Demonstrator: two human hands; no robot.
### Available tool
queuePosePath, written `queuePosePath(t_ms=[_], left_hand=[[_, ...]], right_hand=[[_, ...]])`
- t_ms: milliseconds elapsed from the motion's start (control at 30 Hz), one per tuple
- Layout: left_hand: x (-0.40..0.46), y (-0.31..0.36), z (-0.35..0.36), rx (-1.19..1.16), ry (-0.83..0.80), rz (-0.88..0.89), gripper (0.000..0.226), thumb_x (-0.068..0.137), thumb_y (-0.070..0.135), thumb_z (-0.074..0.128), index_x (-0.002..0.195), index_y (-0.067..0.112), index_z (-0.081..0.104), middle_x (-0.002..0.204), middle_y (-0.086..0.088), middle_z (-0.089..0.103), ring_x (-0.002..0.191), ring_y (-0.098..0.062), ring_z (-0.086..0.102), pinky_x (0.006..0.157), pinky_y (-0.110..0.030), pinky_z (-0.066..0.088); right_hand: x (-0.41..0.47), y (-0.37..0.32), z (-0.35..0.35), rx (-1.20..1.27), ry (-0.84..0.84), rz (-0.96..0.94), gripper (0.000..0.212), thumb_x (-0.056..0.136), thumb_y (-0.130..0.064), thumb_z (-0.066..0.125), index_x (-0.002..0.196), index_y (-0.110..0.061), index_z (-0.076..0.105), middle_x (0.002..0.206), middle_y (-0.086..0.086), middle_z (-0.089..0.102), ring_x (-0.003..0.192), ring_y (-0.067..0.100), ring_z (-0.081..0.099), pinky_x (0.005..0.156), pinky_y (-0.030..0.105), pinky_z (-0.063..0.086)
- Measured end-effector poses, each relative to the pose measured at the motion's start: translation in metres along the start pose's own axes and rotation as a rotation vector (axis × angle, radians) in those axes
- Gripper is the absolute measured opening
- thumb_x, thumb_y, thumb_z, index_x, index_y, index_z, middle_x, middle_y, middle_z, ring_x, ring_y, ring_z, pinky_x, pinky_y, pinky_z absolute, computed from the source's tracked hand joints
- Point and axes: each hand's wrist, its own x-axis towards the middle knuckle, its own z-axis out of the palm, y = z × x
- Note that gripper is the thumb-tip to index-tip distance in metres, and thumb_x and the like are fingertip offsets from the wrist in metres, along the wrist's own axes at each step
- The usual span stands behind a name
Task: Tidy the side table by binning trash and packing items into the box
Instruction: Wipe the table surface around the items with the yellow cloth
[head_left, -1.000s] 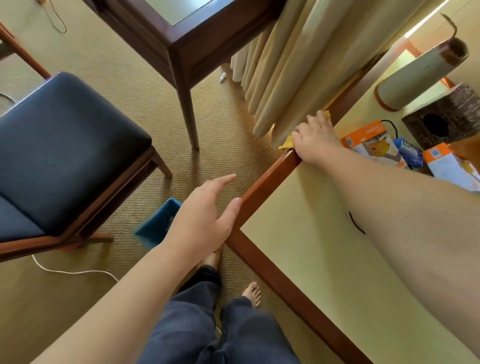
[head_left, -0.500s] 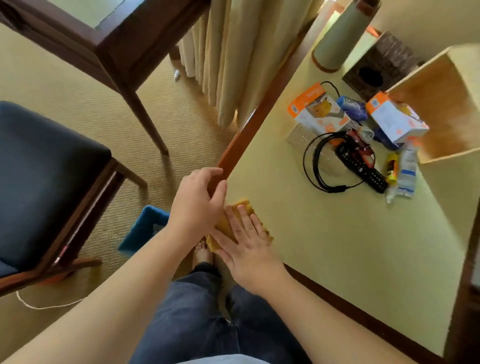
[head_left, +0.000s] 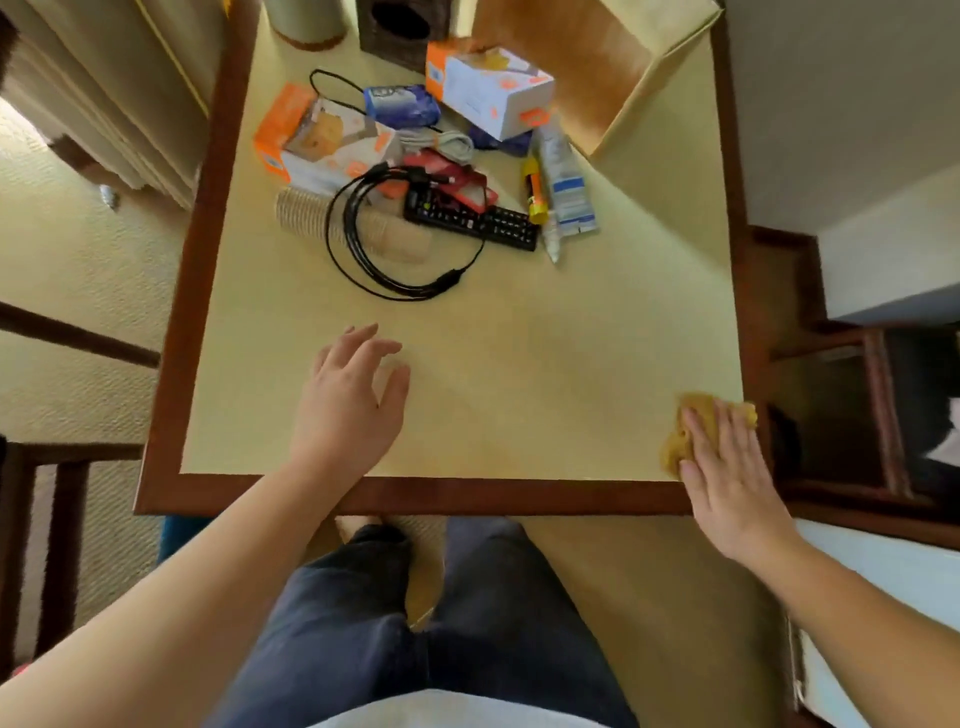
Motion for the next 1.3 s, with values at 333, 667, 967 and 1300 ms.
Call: queuePosePath(t_ms=[333, 667, 967, 1300], left_hand=[[0.015, 0.102, 0.101, 0.155, -0.081, 0.287, 0.033, 0.104, 0.037, 0.056, 0.134, 0.025, 0.062, 0.153, 0.0, 0.047, 0.139, -0.027, 0.042, 0.111, -0.049, 0.044], [0.033, 0.126, 0.149, 0.341, -0.035, 0.357, 0.048, 0.105, 0.048, 0.046, 0.146, 0.026, 0.058, 0.167, -0.009, 0.034, 0.158, -0.026, 0.021, 0.129, -0.048, 0.014], [0.034, 0.121, 0.157, 0.331, 0.072, 0.397, 0.045, 0.102, 0.043, 0.056, 0.141, 0.02, 0.065, 0.163, -0.011, 0.041, 0.155, -0.029, 0.031, 0.126, -0.051, 0.024], [0.035, 0.127, 0.155, 0.342, 0.094, 0.389, 0.044, 0.099, 0.04, 0.058, 0.137, 0.018, 0.067, 0.16, -0.013, 0.045, 0.151, -0.032, 0.037, 0.126, -0.05, 0.024]], right_hand=[[0.064, -0.034, -0.009, 0.265, 0.118, 0.462, 0.065, 0.106, -0.057, 0.003, 0.161, -0.033, -0.022, 0.17, 0.017, -0.022, 0.156, 0.04, -0.021, 0.127, 0.056, -0.007], [0.249, 0.002, -0.105, 0.312, 0.138, 0.601, 0.067, 0.107, -0.057, 0.013, 0.164, -0.033, -0.012, 0.157, 0.021, 0.028, 0.132, 0.038, 0.04, 0.111, 0.052, 0.028], [0.389, 0.024, -0.183, 0.389, 0.196, 0.431, 0.065, 0.107, -0.056, 0.013, 0.164, -0.034, -0.01, 0.16, 0.016, 0.028, 0.14, 0.038, 0.036, 0.114, 0.057, 0.028], [0.135, -0.003, -0.052, 0.172, 0.162, -0.087, 0.063, 0.111, -0.047, 0.015, 0.164, -0.029, -0.013, 0.172, 0.01, -0.018, 0.158, 0.036, -0.017, 0.127, 0.059, 0.002]])
